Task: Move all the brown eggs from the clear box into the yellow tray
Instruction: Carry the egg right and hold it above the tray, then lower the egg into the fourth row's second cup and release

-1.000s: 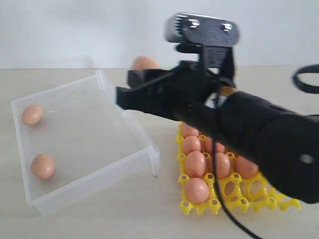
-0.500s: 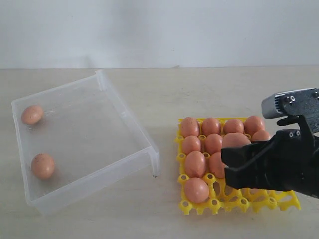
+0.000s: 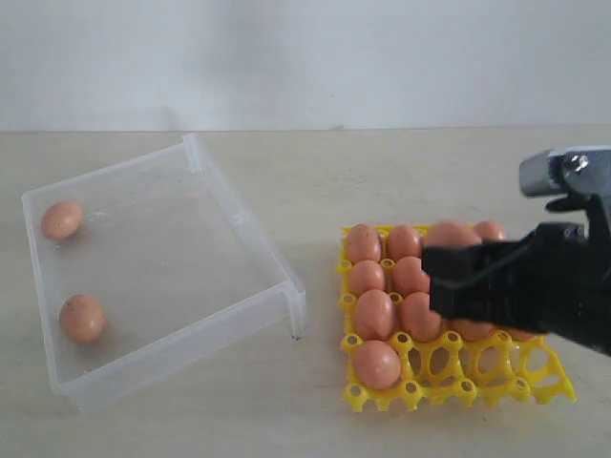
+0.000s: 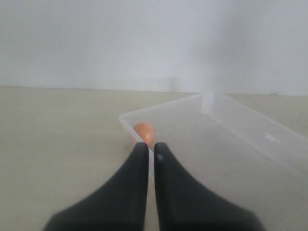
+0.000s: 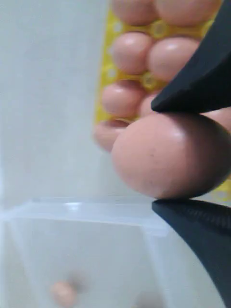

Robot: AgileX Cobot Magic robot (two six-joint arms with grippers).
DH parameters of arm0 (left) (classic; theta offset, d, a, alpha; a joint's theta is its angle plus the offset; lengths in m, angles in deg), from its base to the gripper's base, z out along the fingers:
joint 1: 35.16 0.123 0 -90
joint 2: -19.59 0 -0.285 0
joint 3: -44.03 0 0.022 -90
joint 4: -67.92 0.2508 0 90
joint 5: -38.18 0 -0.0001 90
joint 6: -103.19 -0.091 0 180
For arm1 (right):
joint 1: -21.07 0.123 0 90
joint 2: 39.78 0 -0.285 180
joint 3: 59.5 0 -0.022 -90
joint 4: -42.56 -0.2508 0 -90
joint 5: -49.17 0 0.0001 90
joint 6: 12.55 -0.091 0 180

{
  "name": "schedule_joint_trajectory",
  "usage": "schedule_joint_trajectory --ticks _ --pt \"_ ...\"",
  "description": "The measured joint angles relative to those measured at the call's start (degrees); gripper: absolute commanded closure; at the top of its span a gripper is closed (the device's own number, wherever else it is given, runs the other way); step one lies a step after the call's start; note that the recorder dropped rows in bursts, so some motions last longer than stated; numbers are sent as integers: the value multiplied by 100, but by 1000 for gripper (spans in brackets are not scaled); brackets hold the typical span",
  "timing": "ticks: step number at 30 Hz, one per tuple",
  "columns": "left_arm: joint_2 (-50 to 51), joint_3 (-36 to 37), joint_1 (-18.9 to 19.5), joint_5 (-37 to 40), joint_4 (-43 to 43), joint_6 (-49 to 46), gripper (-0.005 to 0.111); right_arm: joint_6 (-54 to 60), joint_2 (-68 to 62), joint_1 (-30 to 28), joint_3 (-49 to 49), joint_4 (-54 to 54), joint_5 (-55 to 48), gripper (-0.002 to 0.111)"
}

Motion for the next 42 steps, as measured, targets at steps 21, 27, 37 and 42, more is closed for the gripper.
schedule_joint_trajectory --ticks 21,27,37,42 --pt "0 0 0 0 0 0 103 -5781 -2827 -2073 -1248 4675 4703 108" --pt "0 0 0 0 0 0 103 -6863 -2827 -3432 -1257 8280 5378 108" --pt "0 0 0 0 0 0 103 -6953 -3224 -4002 -1261 10497 5404 108" --pt "0 0 0 0 0 0 103 -6719 -3224 -3988 -1270 10935 5377 108"
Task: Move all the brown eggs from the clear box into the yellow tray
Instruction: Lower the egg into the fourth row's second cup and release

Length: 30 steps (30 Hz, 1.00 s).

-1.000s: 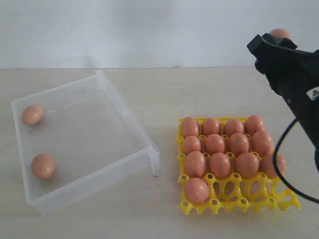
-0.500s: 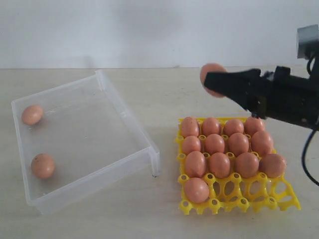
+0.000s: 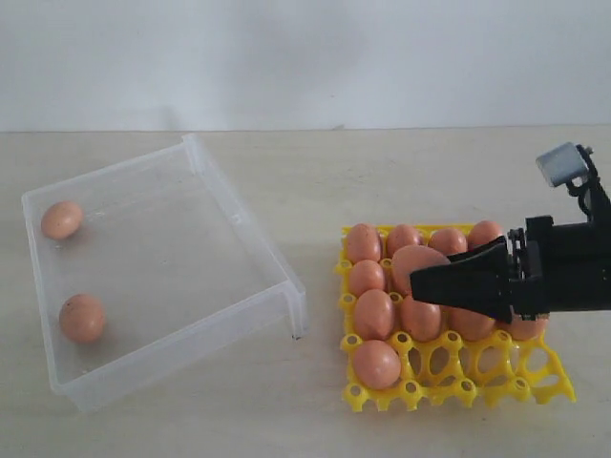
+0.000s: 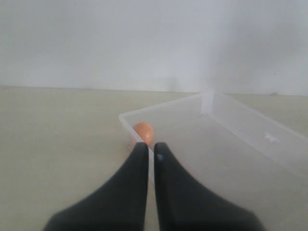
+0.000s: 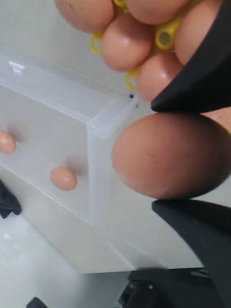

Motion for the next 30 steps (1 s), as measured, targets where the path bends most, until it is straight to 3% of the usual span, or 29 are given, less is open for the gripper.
schedule_joint_trajectory --ticks 5,13,27,30 --pt "0 0 0 0 0 0 103 239 0 402 37 603 -294 108" --pt "0 0 0 0 0 0 103 426 11 1376 113 745 -2438 108" --pt "0 0 0 0 0 0 103 410 204 1476 113 731 -2771 108" --pt "0 0 0 0 0 0 103 254 204 1476 113 731 -2827 104"
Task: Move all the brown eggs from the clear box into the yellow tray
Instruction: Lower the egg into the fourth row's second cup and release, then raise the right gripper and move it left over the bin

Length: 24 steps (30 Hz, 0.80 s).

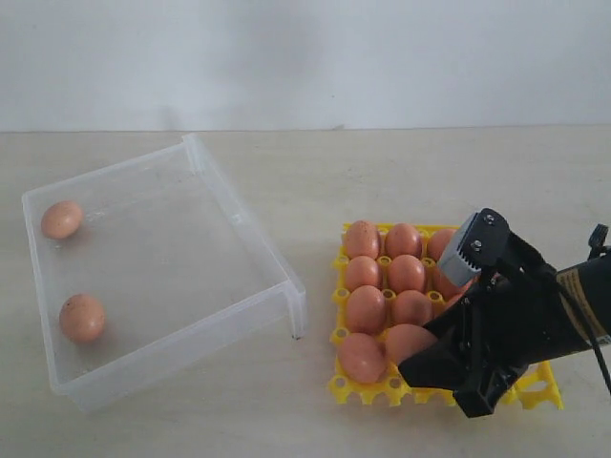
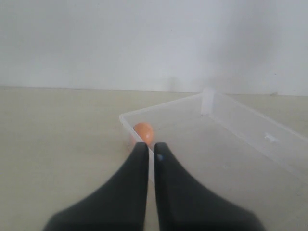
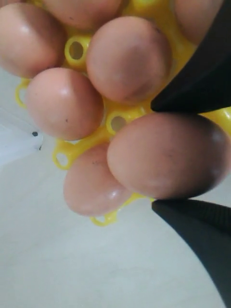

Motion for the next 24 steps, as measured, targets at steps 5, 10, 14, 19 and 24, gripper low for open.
schedule_joint_trajectory --ticks 5,10,14,19,24 --pt "0 0 0 0 0 0 103 -80 0 0 0 -10 -146 71" --pt "0 0 0 0 0 0 103 -80 0 0 3 -633 -33 43" --pt "0 0 0 0 0 0 103 -80 22 0 3 -962 135 42" --pt "0 0 0 0 0 0 103 -80 34 0 3 -1038 157 42" --pt "0 0 0 0 0 0 103 -80 34 0 3 -1099 336 42"
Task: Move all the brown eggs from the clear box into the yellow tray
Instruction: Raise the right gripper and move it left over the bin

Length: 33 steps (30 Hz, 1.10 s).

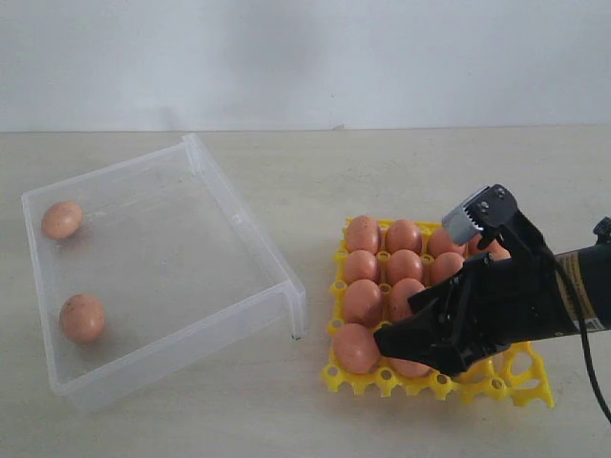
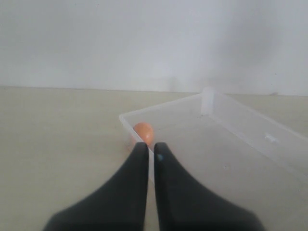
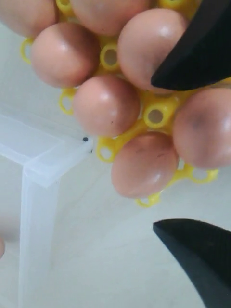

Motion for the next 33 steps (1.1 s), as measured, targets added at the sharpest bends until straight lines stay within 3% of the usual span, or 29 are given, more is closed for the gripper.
schedule_joint_trajectory --ticks 8,11,14,17,20,26,29,33 --pt "0 0 0 0 0 0 103 -501 281 0 -411 -76 1604 46" --pt "0 0 0 0 0 0 103 -1047 541 11 -658 -128 2273 70" --pt "0 0 0 0 0 0 103 -1385 780 150 -922 -165 2470 108" --pt "0 0 0 0 0 0 103 -1463 957 638 -1227 -180 2505 109" --pt "0 0 0 0 0 0 103 -1677 987 1571 -1714 -180 1995 109" --pt "0 0 0 0 0 0 103 -3971 382 3457 -3148 766 -1579 109" --pt "0 0 0 0 0 0 103 -4876 -487 3719 -3949 957 -1510 109" --pt "0 0 0 0 0 0 103 -5241 -1904 3764 -5044 1022 -1029 109"
